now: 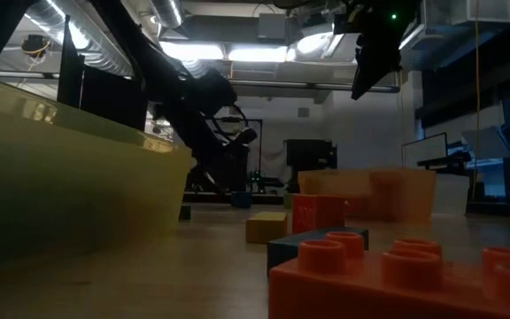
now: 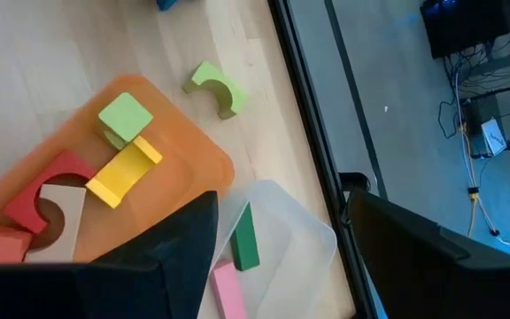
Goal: Sort blocks by size
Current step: Put the blue arch block into the orange bin
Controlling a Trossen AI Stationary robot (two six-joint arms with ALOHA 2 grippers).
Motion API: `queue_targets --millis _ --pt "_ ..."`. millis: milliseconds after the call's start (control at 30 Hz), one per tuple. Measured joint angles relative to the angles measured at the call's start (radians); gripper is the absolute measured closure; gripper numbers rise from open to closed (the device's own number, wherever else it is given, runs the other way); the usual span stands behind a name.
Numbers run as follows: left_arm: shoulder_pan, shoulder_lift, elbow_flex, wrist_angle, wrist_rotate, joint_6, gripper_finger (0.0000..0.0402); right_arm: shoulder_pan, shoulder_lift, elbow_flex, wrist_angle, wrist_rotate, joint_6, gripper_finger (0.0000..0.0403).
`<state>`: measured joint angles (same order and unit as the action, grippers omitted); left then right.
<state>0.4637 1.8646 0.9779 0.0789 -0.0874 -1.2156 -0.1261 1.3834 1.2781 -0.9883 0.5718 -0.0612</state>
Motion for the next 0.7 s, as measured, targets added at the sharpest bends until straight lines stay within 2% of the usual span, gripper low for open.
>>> queue_targets --millis 367,700 --pt "0.001 0.024 0.000 0.050 -0.059 -0.016 0.0190 0.000 0.000 0.000 -0.002 -0.005 0.000 0.0148" --pt "0.002 0.071 0.012 0.103 -0.066 -0.033 0.0190 0.000 0.000 0.000 -0.001 -0.007 0.000 0.0148"
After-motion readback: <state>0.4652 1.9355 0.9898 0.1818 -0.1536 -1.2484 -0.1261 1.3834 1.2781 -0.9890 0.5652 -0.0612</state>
